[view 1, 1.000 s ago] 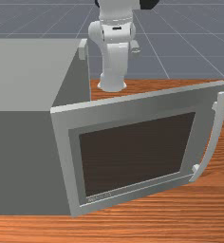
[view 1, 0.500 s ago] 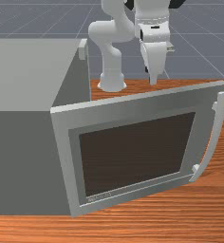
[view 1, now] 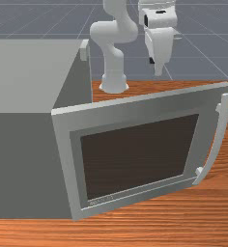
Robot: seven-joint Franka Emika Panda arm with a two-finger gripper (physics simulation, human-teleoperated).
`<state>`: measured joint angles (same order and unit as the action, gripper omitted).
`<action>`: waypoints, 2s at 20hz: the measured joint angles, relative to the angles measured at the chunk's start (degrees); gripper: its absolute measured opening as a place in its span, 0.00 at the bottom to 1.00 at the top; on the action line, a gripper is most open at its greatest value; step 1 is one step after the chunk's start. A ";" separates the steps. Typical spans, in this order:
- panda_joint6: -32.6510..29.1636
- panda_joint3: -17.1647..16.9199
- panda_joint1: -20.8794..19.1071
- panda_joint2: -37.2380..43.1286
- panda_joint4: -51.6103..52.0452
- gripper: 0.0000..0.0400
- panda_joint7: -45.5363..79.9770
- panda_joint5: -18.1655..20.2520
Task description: Close the microwave
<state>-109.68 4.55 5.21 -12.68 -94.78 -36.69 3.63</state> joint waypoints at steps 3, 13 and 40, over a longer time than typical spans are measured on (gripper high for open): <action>-3.30 -0.26 0.21 -1.41 1.05 1.00 0.60 -1.72; -14.31 -0.67 0.52 -3.16 0.78 1.00 0.97 -3.47; -14.77 0.02 3.87 -10.42 11.10 1.00 5.05 -5.43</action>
<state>-124.45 4.57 9.08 -23.09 -83.68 -31.64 -1.79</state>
